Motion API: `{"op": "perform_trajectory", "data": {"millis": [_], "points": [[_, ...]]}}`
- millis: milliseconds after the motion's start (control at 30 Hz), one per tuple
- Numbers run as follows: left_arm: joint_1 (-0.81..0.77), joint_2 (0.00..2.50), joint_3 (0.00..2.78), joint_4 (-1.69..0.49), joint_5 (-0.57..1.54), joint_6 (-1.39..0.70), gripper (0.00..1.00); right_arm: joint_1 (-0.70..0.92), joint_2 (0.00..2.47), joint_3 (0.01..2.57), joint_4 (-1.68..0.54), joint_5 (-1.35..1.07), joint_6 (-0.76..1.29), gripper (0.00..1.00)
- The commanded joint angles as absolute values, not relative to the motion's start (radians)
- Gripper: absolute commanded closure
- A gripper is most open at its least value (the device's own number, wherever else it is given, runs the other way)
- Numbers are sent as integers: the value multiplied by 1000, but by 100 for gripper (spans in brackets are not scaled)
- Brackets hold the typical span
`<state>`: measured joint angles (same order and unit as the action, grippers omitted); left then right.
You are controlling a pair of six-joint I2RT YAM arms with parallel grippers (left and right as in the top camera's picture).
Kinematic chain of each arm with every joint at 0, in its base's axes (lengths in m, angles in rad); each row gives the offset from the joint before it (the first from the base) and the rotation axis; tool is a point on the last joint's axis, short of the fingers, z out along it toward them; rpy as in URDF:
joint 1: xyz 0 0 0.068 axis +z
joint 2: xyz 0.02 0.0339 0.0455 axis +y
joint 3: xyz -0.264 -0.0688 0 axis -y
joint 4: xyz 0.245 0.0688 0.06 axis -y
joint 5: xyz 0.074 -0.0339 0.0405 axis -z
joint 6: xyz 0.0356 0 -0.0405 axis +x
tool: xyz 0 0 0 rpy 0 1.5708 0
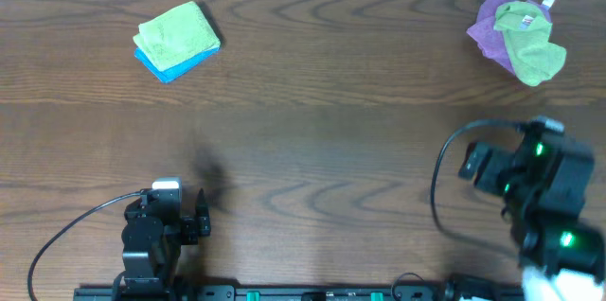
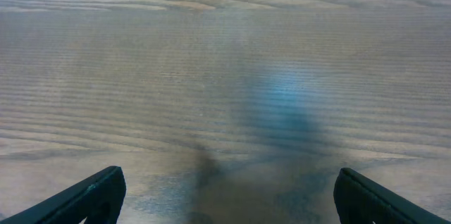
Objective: Fold the cloth
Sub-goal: 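Reach the right gripper forward to the green cloth atop the purple cloth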
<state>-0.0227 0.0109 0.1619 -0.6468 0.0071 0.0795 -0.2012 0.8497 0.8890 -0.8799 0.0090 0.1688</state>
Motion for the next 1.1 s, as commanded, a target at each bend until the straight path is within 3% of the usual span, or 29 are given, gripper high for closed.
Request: {"op": "perform_trajectory", "data": {"millis": [0,533,1067], "points": [[-20,4,155,-651,-8,90,5,-211,981,1045,-918,19,192,1],[-20,4,155,-651,-8,90,4,-262,1526,1571,-1011,35,292,1],[-20,4,155,-651,-8,90,5,-333,1738,1641,-755,39,223,1]]}}
